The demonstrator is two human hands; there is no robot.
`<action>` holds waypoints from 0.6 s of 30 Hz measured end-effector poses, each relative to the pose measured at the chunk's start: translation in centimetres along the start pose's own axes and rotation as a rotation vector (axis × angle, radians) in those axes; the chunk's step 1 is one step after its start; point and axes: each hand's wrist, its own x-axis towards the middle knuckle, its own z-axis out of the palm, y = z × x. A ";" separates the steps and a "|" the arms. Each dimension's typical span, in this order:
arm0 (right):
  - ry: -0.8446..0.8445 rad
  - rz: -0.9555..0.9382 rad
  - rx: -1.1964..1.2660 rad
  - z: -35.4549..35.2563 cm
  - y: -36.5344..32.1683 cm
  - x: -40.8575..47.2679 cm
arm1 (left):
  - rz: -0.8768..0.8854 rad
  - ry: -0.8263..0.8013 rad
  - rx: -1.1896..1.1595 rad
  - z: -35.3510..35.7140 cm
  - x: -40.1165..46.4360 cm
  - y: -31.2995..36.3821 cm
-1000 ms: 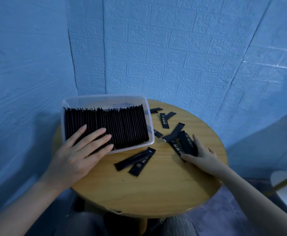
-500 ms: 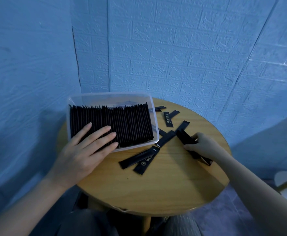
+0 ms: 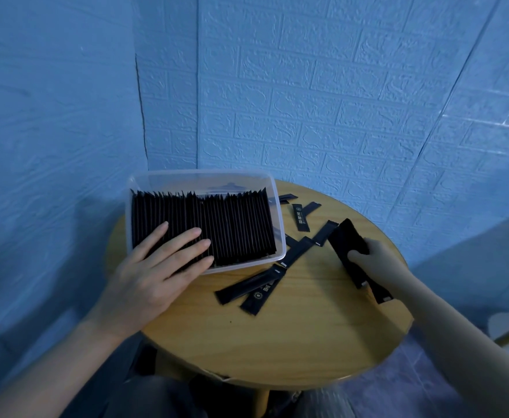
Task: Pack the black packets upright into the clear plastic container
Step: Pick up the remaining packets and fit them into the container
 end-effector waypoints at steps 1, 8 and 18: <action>0.012 -0.014 0.130 0.2 0.1 -0.2 | 0.000 0.000 0.001 0.0 0.0 0.0; 0.497 -0.276 0.689 3.2 -0.1 -2.0 | 0.002 0.000 0.009 -0.1 0.0 0.0; 0.205 -0.264 0.532 5.5 0.5 -3.0 | -0.011 0.005 0.006 -0.2 0.1 0.1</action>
